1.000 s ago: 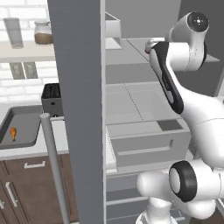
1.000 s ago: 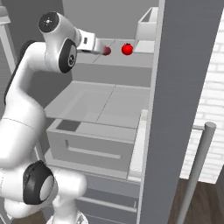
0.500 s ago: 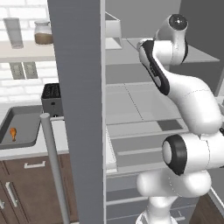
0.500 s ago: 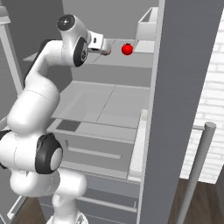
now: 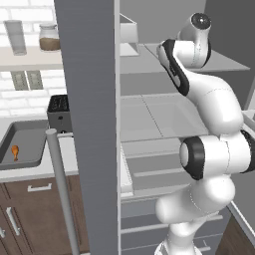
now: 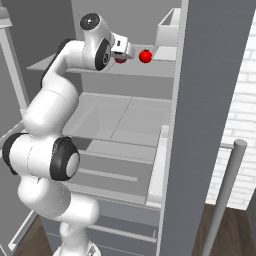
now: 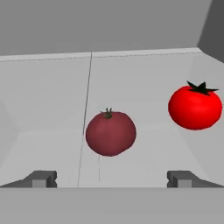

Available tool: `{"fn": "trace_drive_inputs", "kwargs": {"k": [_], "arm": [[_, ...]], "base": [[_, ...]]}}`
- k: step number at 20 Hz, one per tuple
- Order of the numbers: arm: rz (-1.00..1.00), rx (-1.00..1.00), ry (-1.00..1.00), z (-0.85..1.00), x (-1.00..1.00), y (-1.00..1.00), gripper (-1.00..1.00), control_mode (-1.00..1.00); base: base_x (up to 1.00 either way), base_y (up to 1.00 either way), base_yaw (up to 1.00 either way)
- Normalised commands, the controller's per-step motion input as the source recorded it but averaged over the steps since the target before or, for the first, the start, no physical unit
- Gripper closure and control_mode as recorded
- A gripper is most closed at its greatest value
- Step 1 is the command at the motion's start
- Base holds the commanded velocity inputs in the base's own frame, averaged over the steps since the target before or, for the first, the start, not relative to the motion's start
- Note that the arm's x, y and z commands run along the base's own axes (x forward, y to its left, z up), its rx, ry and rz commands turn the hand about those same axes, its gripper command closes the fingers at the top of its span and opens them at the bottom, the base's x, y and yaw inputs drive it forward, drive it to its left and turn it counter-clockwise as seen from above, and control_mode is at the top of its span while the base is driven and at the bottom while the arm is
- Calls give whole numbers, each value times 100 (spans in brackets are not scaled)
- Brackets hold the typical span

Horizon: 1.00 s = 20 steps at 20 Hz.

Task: Place one tomato and one chicken drumstick in each tupperware on the nearby counter, to pack two identical lunches.

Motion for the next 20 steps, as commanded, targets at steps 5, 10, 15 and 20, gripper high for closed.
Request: {"fn": "trace_drive_inputs", "kwargs": {"k": [5,10,15,20], "arm": [[0,0,0,-31,41,-16,-100,-100],[0,2,2,-23,54,0,-100,-100],[0,3,3,-2,53,0,-100,-100],[0,2,2,-5,41,0,-100,-100]], "base": [[0,0,0],[0,0,0],[0,0,0],[0,0,0]]}}
